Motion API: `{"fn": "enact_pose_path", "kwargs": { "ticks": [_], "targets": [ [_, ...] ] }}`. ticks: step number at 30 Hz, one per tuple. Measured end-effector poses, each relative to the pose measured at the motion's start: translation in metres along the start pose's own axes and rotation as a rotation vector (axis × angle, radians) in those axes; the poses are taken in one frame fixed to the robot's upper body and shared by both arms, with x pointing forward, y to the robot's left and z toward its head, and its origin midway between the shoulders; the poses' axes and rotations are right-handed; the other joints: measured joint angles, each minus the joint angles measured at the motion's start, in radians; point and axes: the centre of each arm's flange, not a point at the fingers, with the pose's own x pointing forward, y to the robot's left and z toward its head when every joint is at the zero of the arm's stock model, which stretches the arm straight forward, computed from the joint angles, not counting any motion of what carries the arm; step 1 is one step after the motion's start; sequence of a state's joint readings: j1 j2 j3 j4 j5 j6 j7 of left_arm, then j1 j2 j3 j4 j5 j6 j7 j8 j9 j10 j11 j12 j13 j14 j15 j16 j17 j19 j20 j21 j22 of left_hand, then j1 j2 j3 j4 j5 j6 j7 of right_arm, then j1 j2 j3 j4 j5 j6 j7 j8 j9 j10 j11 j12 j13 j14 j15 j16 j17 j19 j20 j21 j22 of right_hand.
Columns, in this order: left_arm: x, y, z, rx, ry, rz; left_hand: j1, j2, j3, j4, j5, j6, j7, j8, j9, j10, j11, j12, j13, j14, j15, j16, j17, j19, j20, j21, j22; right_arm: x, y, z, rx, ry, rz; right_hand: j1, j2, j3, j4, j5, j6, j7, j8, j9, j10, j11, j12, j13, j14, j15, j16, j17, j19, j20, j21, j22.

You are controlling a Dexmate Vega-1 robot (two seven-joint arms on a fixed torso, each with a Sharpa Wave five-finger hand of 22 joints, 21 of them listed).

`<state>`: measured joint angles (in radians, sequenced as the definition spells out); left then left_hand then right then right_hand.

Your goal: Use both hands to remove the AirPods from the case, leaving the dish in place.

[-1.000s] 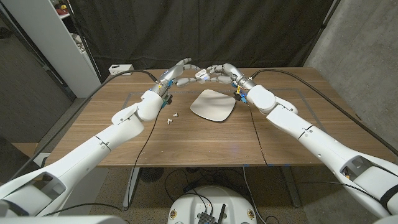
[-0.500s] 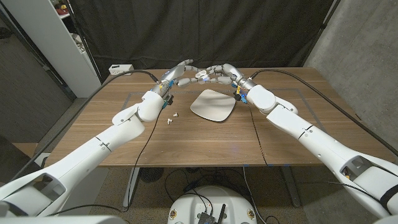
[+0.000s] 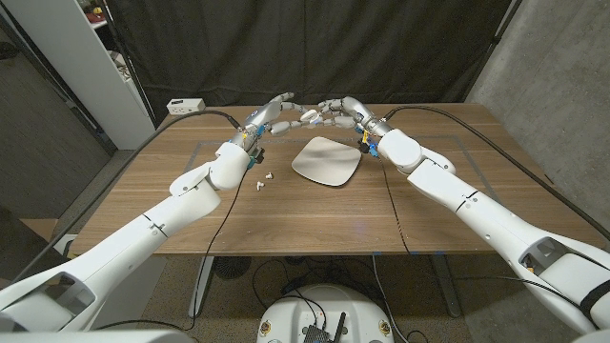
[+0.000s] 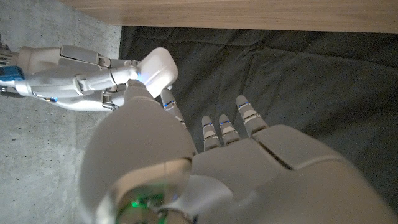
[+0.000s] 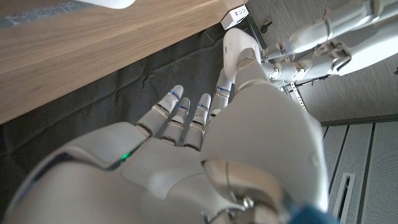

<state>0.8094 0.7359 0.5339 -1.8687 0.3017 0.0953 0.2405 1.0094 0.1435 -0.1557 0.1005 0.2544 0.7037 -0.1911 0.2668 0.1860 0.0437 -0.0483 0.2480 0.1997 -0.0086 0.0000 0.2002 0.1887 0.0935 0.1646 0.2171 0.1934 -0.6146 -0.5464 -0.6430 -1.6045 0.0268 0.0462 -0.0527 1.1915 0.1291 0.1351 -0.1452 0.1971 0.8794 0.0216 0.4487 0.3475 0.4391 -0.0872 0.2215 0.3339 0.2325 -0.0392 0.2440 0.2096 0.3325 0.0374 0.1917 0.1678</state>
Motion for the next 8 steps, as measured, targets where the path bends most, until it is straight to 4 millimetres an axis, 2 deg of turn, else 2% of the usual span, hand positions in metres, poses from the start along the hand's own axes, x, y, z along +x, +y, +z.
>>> {"fn": "enact_pose_path", "kwargs": {
  "ticks": [4, 8],
  "targets": [
    [-0.0018, 0.0012, 0.0001, -0.001, 0.004, 0.008, 0.000, 0.000, 0.000, 0.000, 0.000, 0.005, 0.005, 0.000, -0.001, 0.007, 0.003, 0.004, 0.000, 0.000, 0.000, 0.000, 0.000, 0.005, 0.005, 0.000, 0.000, 0.0008, -0.0009, -0.0003, 0.003, 0.002, -0.008, -0.001, -0.001, -0.001, 0.001, 0.000, 0.000, 0.000, 0.000, 0.000, 0.000, 0.000, 0.000, 0.000, 0.000, 0.000, 0.000, 0.000, 0.000, 0.000, 0.000, 0.000],
    [-0.0032, 0.0025, 0.0001, -0.001, 0.005, 0.017, 0.000, 0.000, 0.000, 0.000, 0.000, -0.009, 0.018, -0.016, 0.000, 0.007, 0.003, 0.004, 0.000, 0.008, 0.000, 0.000, 0.000, 0.005, 0.005, 0.000, 0.000, 0.0011, -0.0030, -0.0009, 0.004, 0.003, -0.017, -0.001, -0.001, -0.005, 0.005, 0.000, 0.006, 0.005, 0.001, -0.001, 0.000, 0.000, 0.000, 0.000, 0.000, 0.000, 0.000, 0.000, 0.000, 0.000, 0.000, 0.000]
  ]
}}
